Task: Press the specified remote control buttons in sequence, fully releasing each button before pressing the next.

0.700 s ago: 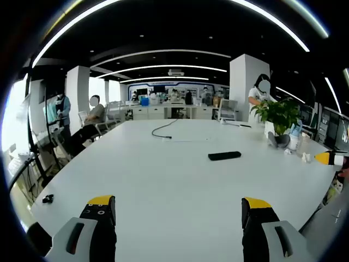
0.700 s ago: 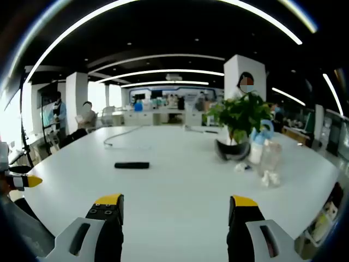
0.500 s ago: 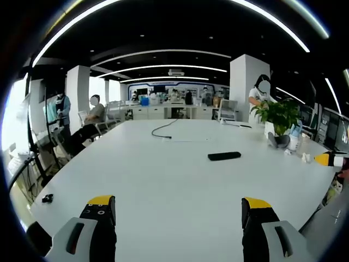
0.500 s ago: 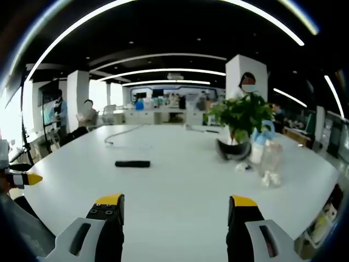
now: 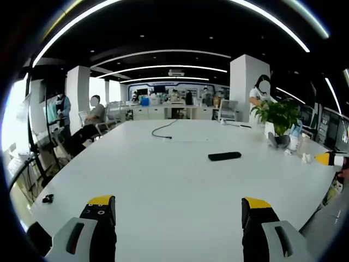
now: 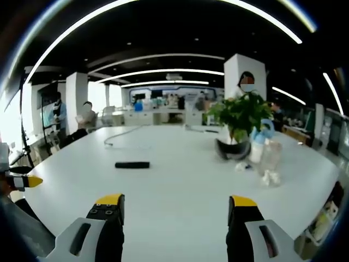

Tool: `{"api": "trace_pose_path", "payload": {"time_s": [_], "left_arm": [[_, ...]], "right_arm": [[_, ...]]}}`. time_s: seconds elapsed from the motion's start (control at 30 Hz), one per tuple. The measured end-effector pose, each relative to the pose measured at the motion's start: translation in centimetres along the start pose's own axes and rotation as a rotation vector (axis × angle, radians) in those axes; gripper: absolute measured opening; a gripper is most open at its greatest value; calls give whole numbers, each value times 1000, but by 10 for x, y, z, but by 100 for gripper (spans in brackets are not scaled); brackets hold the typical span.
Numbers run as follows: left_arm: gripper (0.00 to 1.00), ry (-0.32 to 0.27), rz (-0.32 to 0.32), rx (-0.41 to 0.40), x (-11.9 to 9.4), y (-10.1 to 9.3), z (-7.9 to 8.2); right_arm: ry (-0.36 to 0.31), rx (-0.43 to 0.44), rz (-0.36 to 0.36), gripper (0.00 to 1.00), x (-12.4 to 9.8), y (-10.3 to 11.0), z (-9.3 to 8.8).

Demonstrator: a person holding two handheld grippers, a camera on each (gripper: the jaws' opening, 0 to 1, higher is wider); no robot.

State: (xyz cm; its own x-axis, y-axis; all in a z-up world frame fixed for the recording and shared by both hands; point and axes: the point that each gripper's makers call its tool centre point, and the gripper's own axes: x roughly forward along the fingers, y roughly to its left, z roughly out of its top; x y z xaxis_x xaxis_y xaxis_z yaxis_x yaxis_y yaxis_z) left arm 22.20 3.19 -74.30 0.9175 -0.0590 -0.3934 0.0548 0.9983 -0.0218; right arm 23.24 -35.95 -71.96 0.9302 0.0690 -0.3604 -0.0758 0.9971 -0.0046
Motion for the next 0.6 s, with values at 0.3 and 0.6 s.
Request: {"api": "trace_pose_path", "payload": {"time_s": [0.3,0.6], "left_arm": [[100,12,-7,6,2,-2,-2],[100,18,-13,12,2,-3,-3]], "right_arm": [[3,-5,3,75,0,1,-1],[6,-5,2,75,0,0,-1]]}}
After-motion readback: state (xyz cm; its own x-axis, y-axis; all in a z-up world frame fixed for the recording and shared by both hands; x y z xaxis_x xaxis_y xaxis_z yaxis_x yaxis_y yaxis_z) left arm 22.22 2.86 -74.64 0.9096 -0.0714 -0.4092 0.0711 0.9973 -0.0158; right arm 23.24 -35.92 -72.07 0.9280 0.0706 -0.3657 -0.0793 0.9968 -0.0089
